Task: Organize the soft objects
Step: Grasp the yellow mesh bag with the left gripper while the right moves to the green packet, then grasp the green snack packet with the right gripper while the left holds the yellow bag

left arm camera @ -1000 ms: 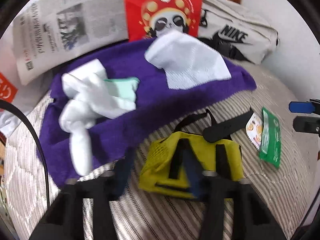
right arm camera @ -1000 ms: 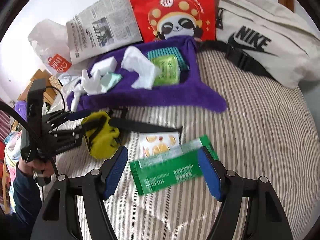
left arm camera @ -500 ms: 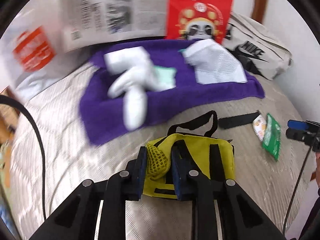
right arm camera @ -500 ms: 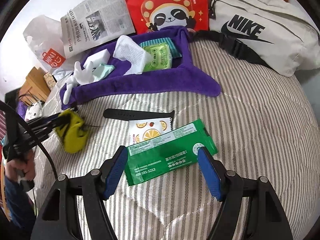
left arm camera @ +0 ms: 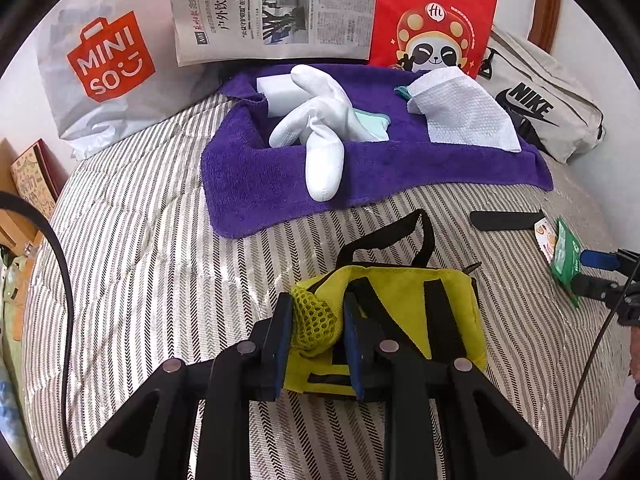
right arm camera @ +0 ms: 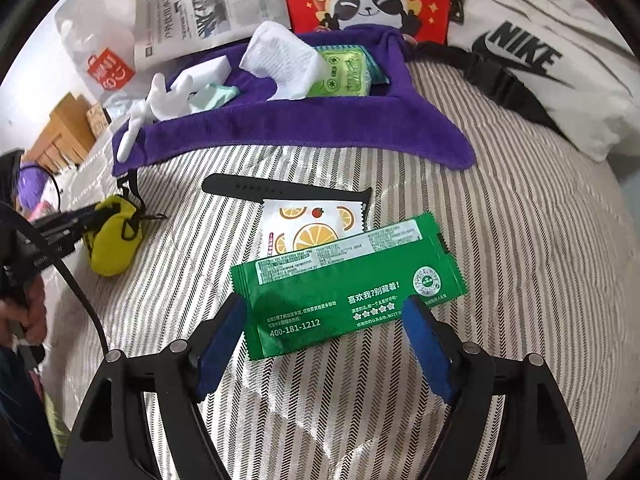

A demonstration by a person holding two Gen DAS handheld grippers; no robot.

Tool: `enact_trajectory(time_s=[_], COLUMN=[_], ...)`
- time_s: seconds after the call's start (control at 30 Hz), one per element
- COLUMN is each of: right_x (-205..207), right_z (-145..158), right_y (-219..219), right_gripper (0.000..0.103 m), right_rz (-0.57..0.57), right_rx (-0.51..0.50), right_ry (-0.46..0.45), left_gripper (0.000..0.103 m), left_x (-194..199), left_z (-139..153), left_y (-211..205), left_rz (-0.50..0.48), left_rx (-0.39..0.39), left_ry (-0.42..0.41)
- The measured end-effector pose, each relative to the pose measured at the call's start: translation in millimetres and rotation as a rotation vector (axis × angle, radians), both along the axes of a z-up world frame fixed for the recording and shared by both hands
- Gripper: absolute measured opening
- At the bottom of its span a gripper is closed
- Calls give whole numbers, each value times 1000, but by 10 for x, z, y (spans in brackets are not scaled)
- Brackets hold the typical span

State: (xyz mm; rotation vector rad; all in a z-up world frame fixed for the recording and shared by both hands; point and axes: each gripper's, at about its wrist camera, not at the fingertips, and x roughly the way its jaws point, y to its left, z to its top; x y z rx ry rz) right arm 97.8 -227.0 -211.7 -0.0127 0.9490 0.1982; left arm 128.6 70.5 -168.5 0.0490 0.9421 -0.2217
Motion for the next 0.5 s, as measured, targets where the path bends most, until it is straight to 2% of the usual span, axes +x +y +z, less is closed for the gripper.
enact_trajectory(time_s=[0.1, 0.23, 0.3, 0.4, 0.5], right_x=[-6, 53, 142, 289, 421], right_z=[-1, 66, 132, 172, 93], right_y=[-20, -121, -106, -5, 136], right_gripper=[80, 80, 80, 79, 77], right_rz=[-23, -78, -110, -145, -148], right_rx=[-3, 131, 147, 66, -59], right_ry=[13, 22, -6, -52, -44], left_gripper=[24, 24, 24, 24, 24], left_x=[-8, -14, -13, -5, -2], left_z=[-8, -11, -10, -7, -5], left_y=[5, -3, 4, 24, 32], left_rz=[0, 1, -1, -3, -5], left_rx=[-7, -5, -7, -20, -21], left_ry=[-3, -11, -11, -5, -3])
